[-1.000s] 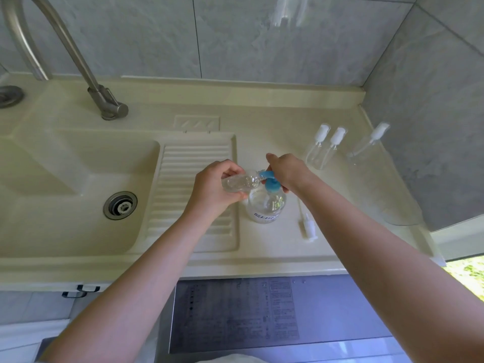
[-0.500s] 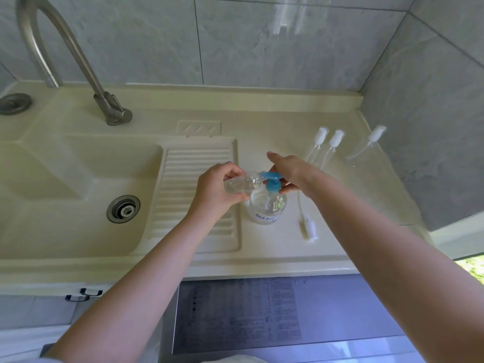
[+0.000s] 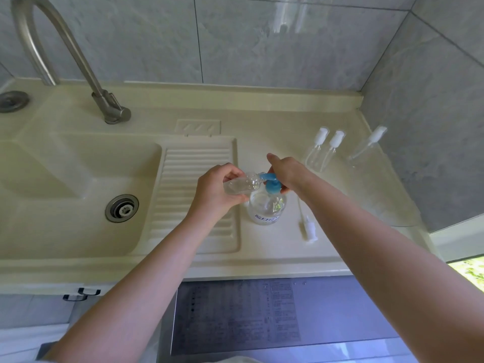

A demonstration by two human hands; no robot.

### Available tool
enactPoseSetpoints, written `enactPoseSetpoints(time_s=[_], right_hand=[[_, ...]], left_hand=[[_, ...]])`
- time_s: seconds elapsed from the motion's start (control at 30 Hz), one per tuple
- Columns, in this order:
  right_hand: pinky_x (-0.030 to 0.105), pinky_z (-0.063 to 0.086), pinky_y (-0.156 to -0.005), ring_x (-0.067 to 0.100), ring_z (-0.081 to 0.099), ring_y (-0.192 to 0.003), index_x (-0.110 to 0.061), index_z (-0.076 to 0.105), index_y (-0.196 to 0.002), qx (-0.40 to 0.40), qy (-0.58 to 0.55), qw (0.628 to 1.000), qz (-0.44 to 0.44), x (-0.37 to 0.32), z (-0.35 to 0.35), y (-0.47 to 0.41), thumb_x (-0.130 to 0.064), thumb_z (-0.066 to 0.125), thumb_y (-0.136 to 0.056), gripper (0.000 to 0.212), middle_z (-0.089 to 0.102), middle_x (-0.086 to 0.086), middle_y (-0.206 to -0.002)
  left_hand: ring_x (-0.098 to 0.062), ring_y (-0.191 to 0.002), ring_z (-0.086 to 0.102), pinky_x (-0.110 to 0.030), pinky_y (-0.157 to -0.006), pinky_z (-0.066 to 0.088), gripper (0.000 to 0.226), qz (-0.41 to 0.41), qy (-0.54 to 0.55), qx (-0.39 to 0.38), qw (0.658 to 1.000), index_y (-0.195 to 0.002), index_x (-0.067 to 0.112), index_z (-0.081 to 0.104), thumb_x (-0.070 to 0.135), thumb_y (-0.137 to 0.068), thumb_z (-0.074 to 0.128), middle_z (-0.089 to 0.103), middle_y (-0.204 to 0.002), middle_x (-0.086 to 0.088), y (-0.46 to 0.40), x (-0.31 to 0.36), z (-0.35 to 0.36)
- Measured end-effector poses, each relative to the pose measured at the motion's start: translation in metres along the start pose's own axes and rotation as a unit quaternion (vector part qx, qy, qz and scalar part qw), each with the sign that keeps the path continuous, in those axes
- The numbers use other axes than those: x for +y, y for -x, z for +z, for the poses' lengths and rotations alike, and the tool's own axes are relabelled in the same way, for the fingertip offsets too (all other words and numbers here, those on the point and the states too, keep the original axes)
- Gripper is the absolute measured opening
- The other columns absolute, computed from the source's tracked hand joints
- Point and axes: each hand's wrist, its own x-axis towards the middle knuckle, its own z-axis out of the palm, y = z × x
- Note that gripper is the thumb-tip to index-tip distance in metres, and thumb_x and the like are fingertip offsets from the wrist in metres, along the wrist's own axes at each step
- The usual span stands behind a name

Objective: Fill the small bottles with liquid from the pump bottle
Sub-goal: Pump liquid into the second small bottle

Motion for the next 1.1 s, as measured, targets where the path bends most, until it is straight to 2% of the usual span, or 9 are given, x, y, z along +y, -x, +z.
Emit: enactPoseSetpoints(time_s=[0.1,0.23,0.4,0.53,0.7,0.83,0.9,1.0,1.1], right_hand=[[0.043,0.054,-0.096,0.028,0.065,-0.074,-0.007,0.07,-0.094,-0.025,-0.028,0.999,-0.006,0.002,-0.002,0.001,-0.047,0.033,-0.1,0.055,0.074,0.017,-0.096],[0.034,0.052,-0.085,0.027,0.06,-0.058,-0.003,0.069,-0.104,0.006,-0.002,1.0,-0.01,0.001,-0.001,0.004,-0.04,0.033,-0.1,0.052,0.071,0.012,-0.086],[0.037,0.048,-0.088,0.039,0.06,-0.102,-0.005,0.066,-0.111,0.079,0.022,0.996,-0.019,0.006,0.014,0.001,-0.038,0.028,-0.103,0.051,0.065,0.022,-0.112],[0.035,0.045,-0.085,0.036,0.061,-0.095,-0.01,0.069,-0.106,0.088,0.012,0.996,-0.002,0.008,0.016,-0.003,-0.044,0.028,-0.1,0.053,0.067,0.017,-0.106],[0.038,0.053,-0.091,0.025,0.062,-0.061,-0.006,0.068,-0.102,0.016,-0.026,1.0,0.003,0.005,0.001,-0.002,-0.048,0.031,-0.1,0.056,0.068,0.011,-0.082],[0.04,0.054,-0.091,0.03,0.067,-0.067,-0.004,0.067,-0.103,0.024,-0.02,1.0,-0.003,0.004,0.001,0.002,-0.041,0.035,-0.099,0.049,0.071,0.016,-0.091],[0.04,0.053,-0.09,0.037,0.068,-0.081,-0.004,0.066,-0.103,0.061,0.001,0.998,-0.013,0.006,0.006,0.003,-0.031,0.036,-0.098,0.041,0.07,0.018,-0.099],[0.034,0.048,-0.083,0.038,0.063,-0.095,-0.008,0.069,-0.105,0.122,0.014,0.992,-0.003,0.006,0.015,0.001,-0.037,0.029,-0.1,0.05,0.068,0.017,-0.104],[0.035,0.046,-0.08,0.038,0.062,-0.096,-0.009,0.07,-0.105,0.122,0.035,0.992,-0.002,0.006,0.017,-0.002,-0.04,0.028,-0.101,0.052,0.067,0.017,-0.104]], left_hand=[[0.009,-0.079,0.056,-0.001,-0.074,0.039,0.044,0.002,-0.002,0.002,1.0,-0.09,0.021,0.067,0.002,-0.057,0.088,0.066,-0.093,0.01,0.0,0.001,-0.002],[0.004,-0.082,0.057,-0.001,-0.074,0.038,0.046,-0.001,-0.005,0.003,1.0,-0.09,0.024,0.066,0.003,-0.055,0.089,0.067,-0.095,0.008,0.0,0.001,-0.001],[0.006,-0.079,0.056,-0.001,-0.073,0.038,0.045,-0.006,-0.01,-0.005,1.0,-0.088,0.023,0.067,0.005,-0.054,0.09,0.068,-0.094,0.007,-0.001,0.0,-0.002],[0.007,-0.078,0.055,-0.001,-0.073,0.037,0.045,-0.001,-0.014,-0.008,1.0,-0.087,0.024,0.067,0.005,-0.054,0.09,0.068,-0.094,0.005,-0.001,-0.001,-0.002],[0.005,-0.08,0.056,-0.001,-0.074,0.038,0.046,-0.001,-0.011,-0.004,1.0,-0.088,0.026,0.067,0.005,-0.055,0.09,0.067,-0.095,0.008,-0.002,0.0,-0.004],[0.009,-0.078,0.055,-0.001,-0.073,0.038,0.046,-0.004,-0.01,-0.004,1.0,-0.089,0.026,0.067,0.005,-0.055,0.09,0.067,-0.095,0.008,-0.001,0.001,-0.003],[0.012,-0.077,0.055,-0.001,-0.073,0.037,0.045,-0.004,-0.008,-0.004,1.0,-0.088,0.026,0.066,0.004,-0.056,0.089,0.067,-0.094,0.009,-0.001,0.0,-0.002],[0.007,-0.078,0.056,-0.001,-0.072,0.038,0.045,-0.005,-0.016,-0.008,1.0,-0.088,0.026,0.067,0.006,-0.055,0.09,0.067,-0.094,0.008,-0.002,-0.002,-0.001],[0.006,-0.079,0.056,-0.002,-0.073,0.038,0.044,-0.009,-0.013,-0.01,1.0,-0.088,0.025,0.068,0.008,-0.055,0.091,0.067,-0.092,0.012,-0.002,-0.004,-0.001]])
